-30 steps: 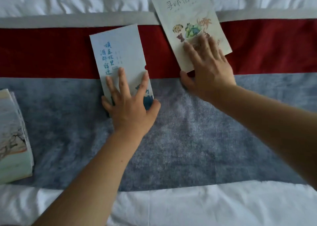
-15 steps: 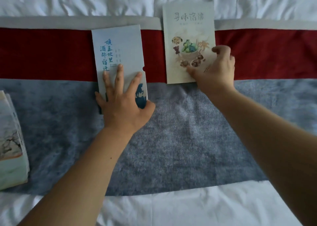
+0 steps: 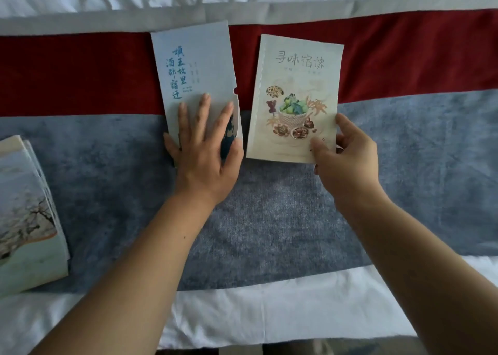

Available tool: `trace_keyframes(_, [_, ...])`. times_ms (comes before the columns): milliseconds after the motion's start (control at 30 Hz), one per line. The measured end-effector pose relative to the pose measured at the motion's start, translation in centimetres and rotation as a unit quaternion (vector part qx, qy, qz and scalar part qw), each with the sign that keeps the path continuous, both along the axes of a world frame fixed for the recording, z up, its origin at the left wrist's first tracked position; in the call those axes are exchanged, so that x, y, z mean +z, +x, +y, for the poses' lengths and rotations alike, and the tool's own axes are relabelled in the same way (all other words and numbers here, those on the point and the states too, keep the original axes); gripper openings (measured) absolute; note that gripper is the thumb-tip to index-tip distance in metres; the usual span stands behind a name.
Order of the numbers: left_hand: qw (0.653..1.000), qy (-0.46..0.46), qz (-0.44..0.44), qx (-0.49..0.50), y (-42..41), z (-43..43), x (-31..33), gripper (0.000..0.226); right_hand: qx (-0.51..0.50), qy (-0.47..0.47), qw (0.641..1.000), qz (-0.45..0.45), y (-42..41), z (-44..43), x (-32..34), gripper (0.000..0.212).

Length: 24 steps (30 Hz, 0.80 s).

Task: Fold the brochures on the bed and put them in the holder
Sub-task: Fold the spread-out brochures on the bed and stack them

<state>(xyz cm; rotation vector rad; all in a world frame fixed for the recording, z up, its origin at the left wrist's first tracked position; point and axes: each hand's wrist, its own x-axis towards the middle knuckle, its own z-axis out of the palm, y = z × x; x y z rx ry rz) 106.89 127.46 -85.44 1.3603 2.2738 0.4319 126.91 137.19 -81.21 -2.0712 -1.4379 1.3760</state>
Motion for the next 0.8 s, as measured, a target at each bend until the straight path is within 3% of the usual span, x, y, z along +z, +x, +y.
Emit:
trace_keyframes(533, [0.999, 0.027, 0.026, -0.030, 0.1, -0.8, -1.0, 0.067, -0.172, 0.049, 0.973, 0.143, -1.3, -2.6, 0.7, 0.054])
trace_keyframes(800, [0.998, 0.048, 0.023, -0.025, 0.1, -0.9, -1.3, 0.072, -0.092, 0.081, 0.990, 0.075, -2.8, -4.1, 0.7, 0.062])
